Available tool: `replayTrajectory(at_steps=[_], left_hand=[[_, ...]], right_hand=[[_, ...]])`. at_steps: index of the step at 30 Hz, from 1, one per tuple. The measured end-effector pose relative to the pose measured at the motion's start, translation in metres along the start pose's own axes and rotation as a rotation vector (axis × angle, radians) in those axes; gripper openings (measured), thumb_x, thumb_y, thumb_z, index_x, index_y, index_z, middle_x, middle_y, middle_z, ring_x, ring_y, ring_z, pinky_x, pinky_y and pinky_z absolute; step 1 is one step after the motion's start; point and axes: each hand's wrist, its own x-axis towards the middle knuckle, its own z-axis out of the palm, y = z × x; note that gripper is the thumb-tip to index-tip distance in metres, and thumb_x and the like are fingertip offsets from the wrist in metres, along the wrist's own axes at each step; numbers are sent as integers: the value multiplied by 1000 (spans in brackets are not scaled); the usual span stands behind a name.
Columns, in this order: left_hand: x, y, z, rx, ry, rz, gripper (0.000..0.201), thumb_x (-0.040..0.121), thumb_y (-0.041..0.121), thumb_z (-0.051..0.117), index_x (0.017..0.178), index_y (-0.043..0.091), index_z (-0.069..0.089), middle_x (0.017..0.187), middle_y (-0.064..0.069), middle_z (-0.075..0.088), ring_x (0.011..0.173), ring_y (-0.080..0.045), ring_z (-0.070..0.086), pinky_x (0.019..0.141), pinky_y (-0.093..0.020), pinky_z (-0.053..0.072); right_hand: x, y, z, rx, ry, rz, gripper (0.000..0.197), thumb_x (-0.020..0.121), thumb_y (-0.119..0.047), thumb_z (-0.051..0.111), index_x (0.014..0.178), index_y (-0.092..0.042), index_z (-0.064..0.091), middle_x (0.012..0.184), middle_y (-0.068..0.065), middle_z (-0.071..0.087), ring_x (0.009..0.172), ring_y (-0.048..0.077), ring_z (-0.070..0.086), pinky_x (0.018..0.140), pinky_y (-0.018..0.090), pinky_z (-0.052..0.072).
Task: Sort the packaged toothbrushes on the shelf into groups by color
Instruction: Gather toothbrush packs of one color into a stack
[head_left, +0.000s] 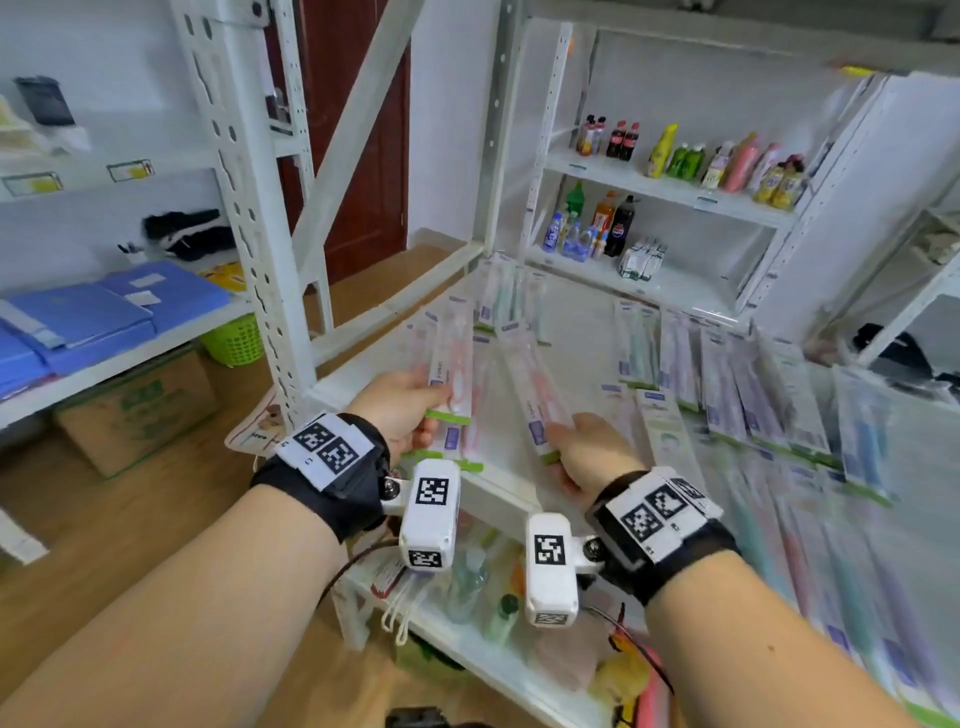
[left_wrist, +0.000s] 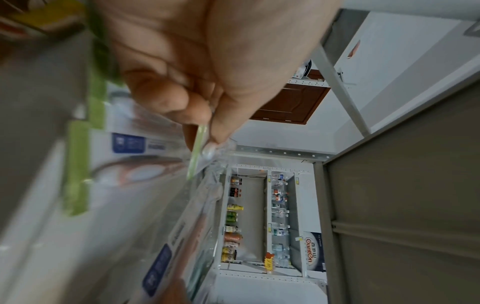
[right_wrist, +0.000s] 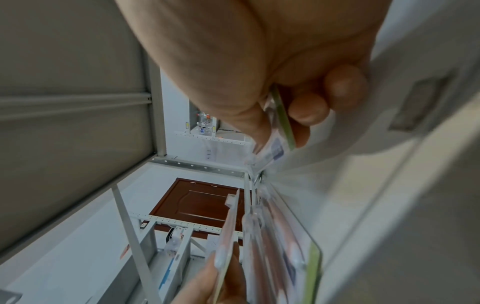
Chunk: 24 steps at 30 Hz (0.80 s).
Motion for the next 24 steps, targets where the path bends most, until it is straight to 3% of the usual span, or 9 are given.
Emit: replayTrajectory(at_steps=[3, 5, 12, 16, 17, 19, 20, 24], left_hand=[[-17, -8, 2, 84, 48, -17, 4, 90, 10, 58, 89, 9, 61, 58, -5, 51, 37, -8, 43, 34, -17, 35], [-22, -9, 3, 142, 78, -22, 5, 89, 12, 60, 93, 10, 60, 60, -6, 49, 41, -10, 43, 34, -16, 36], [-23, -8, 1, 184, 131, -5, 31, 89, 13, 62, 118, 2, 57, 64, -10, 58, 40, -9, 54, 39, -17, 49], [-24, -6, -2, 189, 121, 56, 37, 89, 5, 59, 124, -1, 53, 81, -12, 61, 54, -14, 58, 42, -16, 51], [-24, -6, -2, 209, 123, 86, 38, 89, 4, 58, 126, 0, 53, 86, -12, 61, 54, -14, 57, 43, -16, 51], [-24, -3, 0, 213, 114, 148, 37, 89, 2, 55, 126, 5, 54, 89, -9, 60, 53, -12, 55, 45, -15, 50], [-26, -2, 2, 194, 95, 166, 36, 89, 0, 54, 124, 7, 56, 85, -7, 59, 53, -12, 54, 46, -15, 50], [-32, 4, 16, 77, -36, 147, 26, 89, -4, 52, 109, 8, 61, 71, -6, 56, 52, -12, 50, 48, -17, 51]], right_hand=[[-8, -1, 3, -130, -20, -30, 23, 89, -23, 54, 104, -6, 57, 83, 12, 56, 60, 23, 50, 57, 31, 43], [-13, -2, 3, -144, -22, -49, 25, 90, -24, 53, 108, -6, 56, 87, 12, 56, 66, 25, 53, 57, 30, 44], [-23, 3, 5, -198, -23, -138, 14, 93, -19, 48, 103, -14, 58, 76, 10, 57, 63, 24, 52, 44, 23, 37], [-23, 6, 6, -108, -13, -130, 37, 91, -17, 52, 128, -14, 56, 102, 10, 63, 67, 17, 56, 43, 15, 38], [-24, 7, 6, -95, -7, -137, 39, 91, -18, 52, 130, -14, 55, 107, 9, 63, 70, 16, 56, 48, 14, 42], [-27, 9, 8, -59, 23, -167, 39, 90, -17, 53, 129, -14, 56, 116, 10, 64, 77, 16, 55, 68, 19, 46], [-29, 11, 9, -26, 38, -178, 38, 90, -16, 53, 128, -13, 57, 116, 10, 64, 74, 15, 54, 71, 22, 45], [-37, 16, -12, 35, 154, -206, 31, 87, -16, 60, 118, -14, 62, 99, 2, 63, 61, 8, 54, 55, 13, 44]])
